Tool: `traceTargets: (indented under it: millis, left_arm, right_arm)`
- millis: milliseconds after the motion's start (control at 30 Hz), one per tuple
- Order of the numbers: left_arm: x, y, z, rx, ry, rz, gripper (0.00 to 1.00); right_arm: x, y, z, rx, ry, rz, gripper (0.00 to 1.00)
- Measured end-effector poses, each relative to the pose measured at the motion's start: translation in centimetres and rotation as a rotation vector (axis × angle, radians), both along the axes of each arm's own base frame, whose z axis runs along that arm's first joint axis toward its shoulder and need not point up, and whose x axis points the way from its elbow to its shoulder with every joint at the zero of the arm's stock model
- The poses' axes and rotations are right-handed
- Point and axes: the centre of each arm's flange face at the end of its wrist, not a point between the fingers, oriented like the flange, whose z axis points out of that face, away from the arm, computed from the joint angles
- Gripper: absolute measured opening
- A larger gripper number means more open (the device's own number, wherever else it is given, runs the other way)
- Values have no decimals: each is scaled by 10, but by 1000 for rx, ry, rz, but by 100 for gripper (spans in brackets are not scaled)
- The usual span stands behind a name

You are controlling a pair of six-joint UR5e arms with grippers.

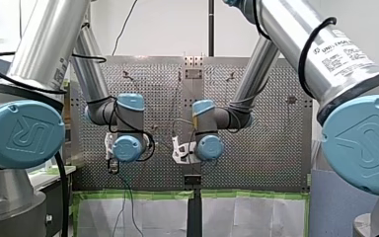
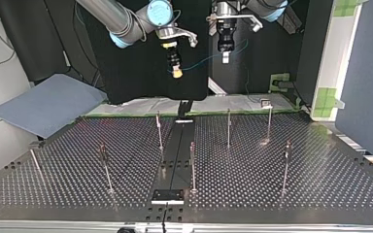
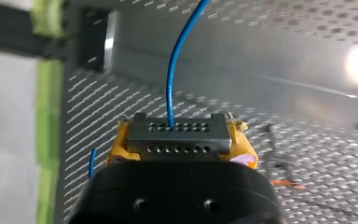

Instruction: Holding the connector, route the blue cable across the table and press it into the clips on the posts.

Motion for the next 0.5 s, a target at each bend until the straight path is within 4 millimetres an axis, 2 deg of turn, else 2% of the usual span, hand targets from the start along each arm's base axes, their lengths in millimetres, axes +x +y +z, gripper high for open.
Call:
traceTargets:
  millis: [267, 500]
  left_arm:
    - [26, -6, 26, -48, -35, 48, 0]
    - [49, -11, 73, -100, -96, 108, 0]
  right_arm:
    - [12, -8, 46, -8, -109, 48, 2]
    - [29, -15, 97, -32, -170, 107, 2]
